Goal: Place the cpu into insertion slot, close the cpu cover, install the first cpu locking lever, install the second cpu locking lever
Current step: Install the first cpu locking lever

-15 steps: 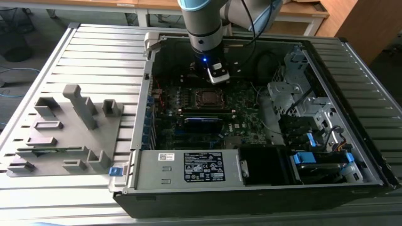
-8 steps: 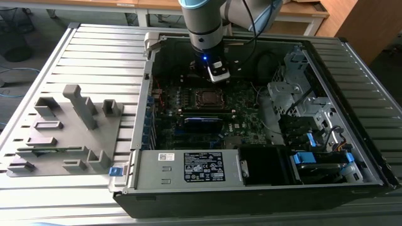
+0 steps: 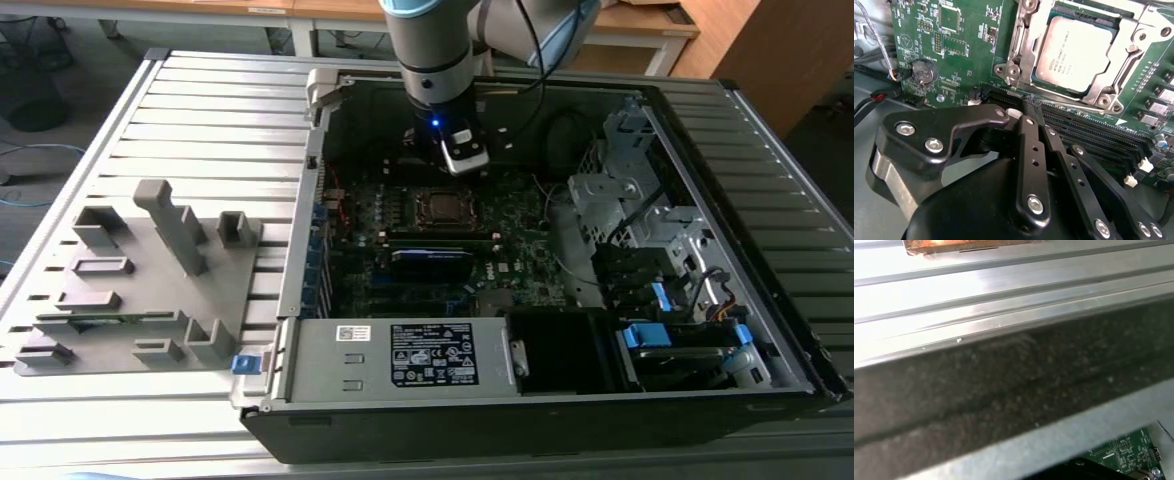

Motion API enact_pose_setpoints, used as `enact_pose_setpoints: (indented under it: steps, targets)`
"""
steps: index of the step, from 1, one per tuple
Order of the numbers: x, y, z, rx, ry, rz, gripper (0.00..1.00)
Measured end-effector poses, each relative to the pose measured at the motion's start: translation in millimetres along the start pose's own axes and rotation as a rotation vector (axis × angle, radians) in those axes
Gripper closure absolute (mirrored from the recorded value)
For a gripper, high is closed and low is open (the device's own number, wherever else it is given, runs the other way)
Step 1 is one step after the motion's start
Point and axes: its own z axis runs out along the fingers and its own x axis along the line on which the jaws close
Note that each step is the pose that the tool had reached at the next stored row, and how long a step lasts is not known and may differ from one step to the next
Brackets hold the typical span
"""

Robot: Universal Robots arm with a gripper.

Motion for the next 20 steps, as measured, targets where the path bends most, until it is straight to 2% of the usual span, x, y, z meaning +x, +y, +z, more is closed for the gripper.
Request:
enact_pose_setpoints:
  steps: [5,9,16,20]
  targets:
    - [-0.8,-2.7,-0.3,0.0129,-0.0044,-0.003,0.89]
    - [-1.2,-4.0,-0.4,0.031,-0.0105,-0.009,0.89]
    - [-1.2,-3.5,-0.6,0.0311,-0.0113,-0.008,0.89]
    - [-2.3,-2.4,-6.0,0.0314,-0.0112,-0.006,0.89]
